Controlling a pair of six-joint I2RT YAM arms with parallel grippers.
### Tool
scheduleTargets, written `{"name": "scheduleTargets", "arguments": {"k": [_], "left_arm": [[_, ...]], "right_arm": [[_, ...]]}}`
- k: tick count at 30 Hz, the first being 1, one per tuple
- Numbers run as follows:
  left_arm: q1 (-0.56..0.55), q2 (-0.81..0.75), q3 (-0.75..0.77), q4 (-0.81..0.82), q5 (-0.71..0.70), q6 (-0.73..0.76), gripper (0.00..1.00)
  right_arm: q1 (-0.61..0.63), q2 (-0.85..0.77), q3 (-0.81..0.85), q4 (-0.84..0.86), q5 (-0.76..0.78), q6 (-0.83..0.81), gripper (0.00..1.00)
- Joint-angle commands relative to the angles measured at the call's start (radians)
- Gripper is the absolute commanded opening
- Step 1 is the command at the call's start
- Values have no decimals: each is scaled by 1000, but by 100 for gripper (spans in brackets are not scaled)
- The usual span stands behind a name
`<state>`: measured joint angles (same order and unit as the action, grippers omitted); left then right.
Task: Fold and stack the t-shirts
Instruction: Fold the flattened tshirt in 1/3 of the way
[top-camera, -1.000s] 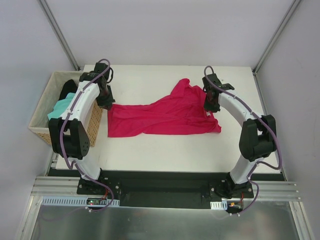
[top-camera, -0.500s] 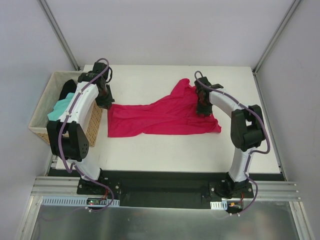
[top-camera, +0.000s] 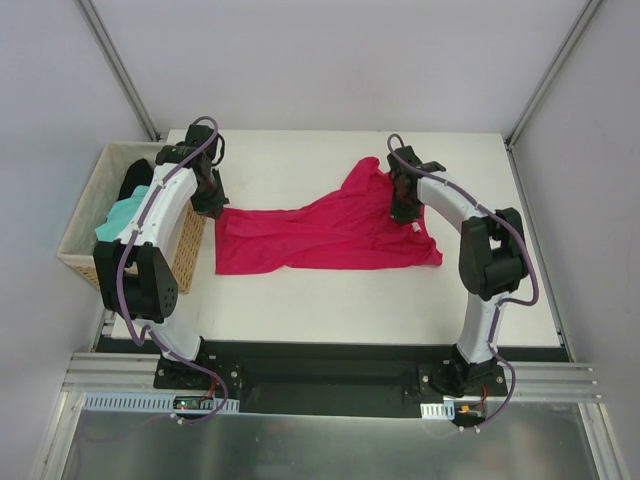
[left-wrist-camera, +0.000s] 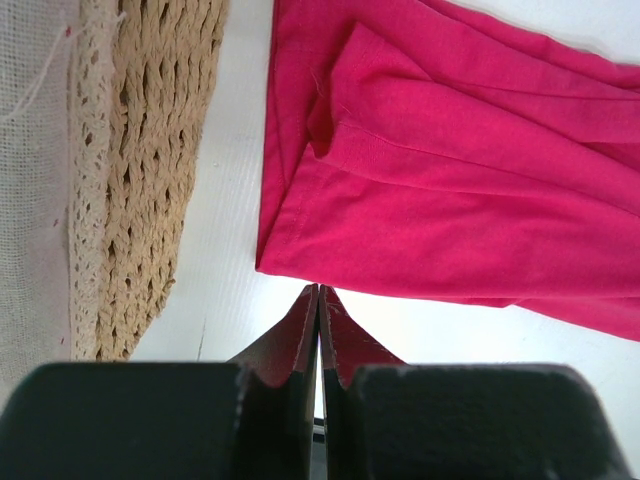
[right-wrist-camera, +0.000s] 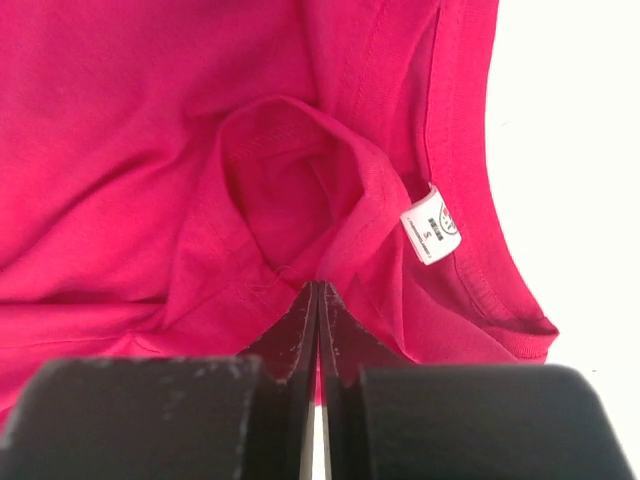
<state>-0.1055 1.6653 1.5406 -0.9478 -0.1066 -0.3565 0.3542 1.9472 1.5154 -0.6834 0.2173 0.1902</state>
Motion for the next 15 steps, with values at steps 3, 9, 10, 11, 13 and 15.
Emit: {"name": "scheduleTargets", "arguments": {"k": [3,9,10,11,13,15], "left_arm": [[-7,-35,24,-28,-11,-15,0],[-7,-47,12,-32,-19,-15,0],[-7,-50,6,-32,-19,-15,0],[-7,-53,4,-32,-24,-15,0],[-7,-61,-5,-34,-25,-15,0],[-7,-67,-13,-36,-33,-15,0]], "right_arm": [[2,24,106,-31,2,-28,1],[0,71,179,-50,-6,-47,1],[0,79,186,-50,-9,-48,1],[0,96,193,-51,-9,-51,1],[0,116,222,-53,-18,-55,1],[0,143,244,-59,-22,-66,1]]}}
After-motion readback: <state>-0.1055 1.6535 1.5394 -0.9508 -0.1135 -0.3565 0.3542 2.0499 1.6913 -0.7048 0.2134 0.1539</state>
